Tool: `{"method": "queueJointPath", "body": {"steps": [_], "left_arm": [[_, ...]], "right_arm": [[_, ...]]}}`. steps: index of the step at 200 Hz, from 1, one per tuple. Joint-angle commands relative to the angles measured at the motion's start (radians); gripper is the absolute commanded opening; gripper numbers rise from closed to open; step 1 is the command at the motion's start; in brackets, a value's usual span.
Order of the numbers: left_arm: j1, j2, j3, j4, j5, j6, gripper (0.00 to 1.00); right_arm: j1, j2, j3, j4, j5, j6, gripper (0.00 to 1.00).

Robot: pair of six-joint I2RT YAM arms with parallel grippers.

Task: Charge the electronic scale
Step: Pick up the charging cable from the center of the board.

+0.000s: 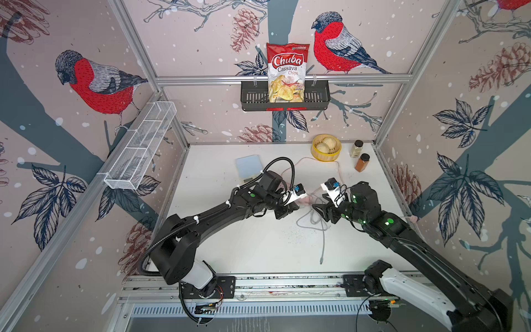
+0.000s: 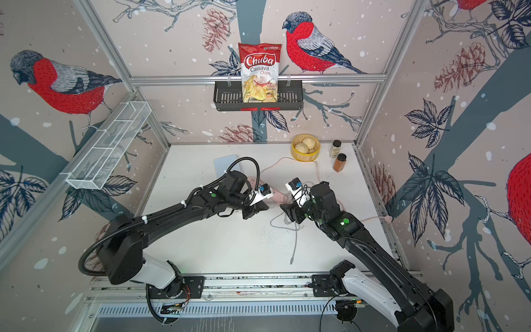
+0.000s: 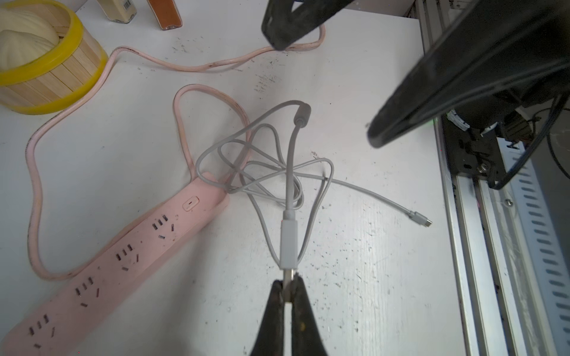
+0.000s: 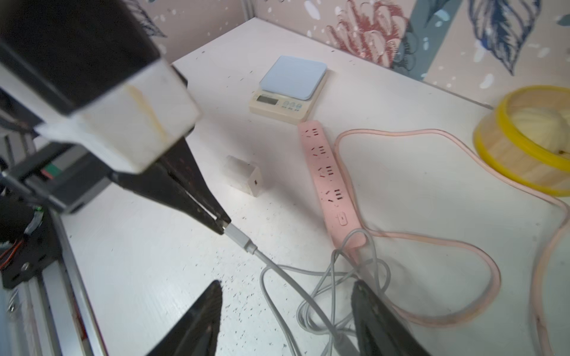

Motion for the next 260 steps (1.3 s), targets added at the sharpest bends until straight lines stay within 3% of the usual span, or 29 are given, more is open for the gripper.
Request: {"method": "queueJointPath", "body": {"steps": [1, 38, 90, 122, 152, 178, 213, 230, 246, 260], "left_arm": [[0.023, -0.055, 0.013, -0.142, 0.086, 0.094, 0.00], [0.034, -0.122, 0.021, -0.184, 0.135, 0.116, 0.00], [0.033, -0.121, 0.041, -0.257, 0.150, 0.144, 0.00], [0.034, -0.118, 0.053, -0.267, 0.179, 0.142, 0.00], [0.038, -0.124, 0.057, -0.263, 0.204, 0.145, 0.00], [0.053, -0.125, 0.056, -0.260, 0.246, 0.148, 0.00], [0.072, -0.131, 0.047, -0.253, 0.254, 0.149, 0.00], [0.076, -0.130, 0.041, -0.250, 0.253, 0.150, 0.00], [0.080, -0.126, 0.038, -0.250, 0.259, 0.153, 0.00], [0.084, -0.120, 0.042, -0.252, 0.265, 0.154, 0.00]], "right_arm": [[0.024, 0.023, -0.006, -0.027, -0.154, -0.141, 0.74], [0.033, 0.043, -0.040, 0.097, -0.305, -0.093, 0.75], [0.082, 0.087, -0.012, 0.122, -0.296, -0.094, 0.68], [0.100, 0.142, 0.013, 0.124, -0.308, -0.111, 0.56], [0.121, 0.183, 0.037, 0.129, -0.316, -0.128, 0.38], [0.123, 0.172, 0.023, 0.183, -0.317, -0.128, 0.20], [0.122, 0.149, 0.009, 0.211, -0.318, -0.124, 0.07], [0.121, 0.144, 0.005, 0.211, -0.319, -0.121, 0.09], [0.122, 0.136, -0.001, 0.216, -0.319, -0.110, 0.27], [0.121, 0.127, -0.006, 0.223, -0.327, -0.104, 0.35]]}}
